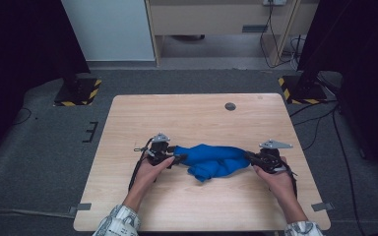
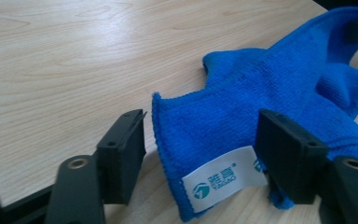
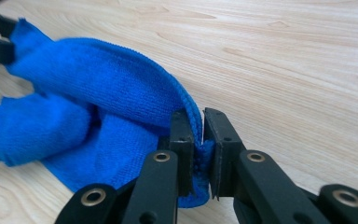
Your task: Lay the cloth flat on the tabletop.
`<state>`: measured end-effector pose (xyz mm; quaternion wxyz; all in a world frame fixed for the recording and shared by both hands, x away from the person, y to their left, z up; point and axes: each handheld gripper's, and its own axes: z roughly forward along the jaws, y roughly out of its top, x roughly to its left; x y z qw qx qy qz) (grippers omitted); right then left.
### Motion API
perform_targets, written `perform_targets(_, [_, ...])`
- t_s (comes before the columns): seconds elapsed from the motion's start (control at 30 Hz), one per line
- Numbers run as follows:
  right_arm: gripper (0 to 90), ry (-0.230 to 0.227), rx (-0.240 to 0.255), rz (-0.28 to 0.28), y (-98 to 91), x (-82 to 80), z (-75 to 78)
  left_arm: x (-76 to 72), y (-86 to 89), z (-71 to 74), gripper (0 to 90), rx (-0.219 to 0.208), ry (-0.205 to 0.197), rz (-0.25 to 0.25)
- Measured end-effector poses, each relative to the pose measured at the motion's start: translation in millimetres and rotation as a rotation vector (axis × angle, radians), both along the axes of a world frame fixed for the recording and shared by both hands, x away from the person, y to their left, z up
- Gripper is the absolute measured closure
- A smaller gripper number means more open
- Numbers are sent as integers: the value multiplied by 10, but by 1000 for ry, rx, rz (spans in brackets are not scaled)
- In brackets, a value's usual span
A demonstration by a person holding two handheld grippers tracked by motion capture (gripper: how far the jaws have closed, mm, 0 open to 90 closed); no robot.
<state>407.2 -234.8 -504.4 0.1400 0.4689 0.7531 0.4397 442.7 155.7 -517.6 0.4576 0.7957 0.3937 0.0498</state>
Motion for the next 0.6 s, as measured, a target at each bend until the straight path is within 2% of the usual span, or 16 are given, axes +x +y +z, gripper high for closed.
perform_targets(0.2, [822, -8, -12, -3, -19, -13, 13, -22, 18, 13, 635, -5, -13, 6])
perform_targets(0.37, [822, -9, -17, -6, -12, -13, 10, -60, 27, 37, 808, 11, -37, 17])
perform_targets(0.43, [822, -13, -21, -5, -11, -23, 19, -72, 34, 66, 845, 7, -56, 30])
perform_targets(0.6, [820, -16, -21, -9, -39, -32, 27, -97, 80, 132, 874, -10, -96, 65])
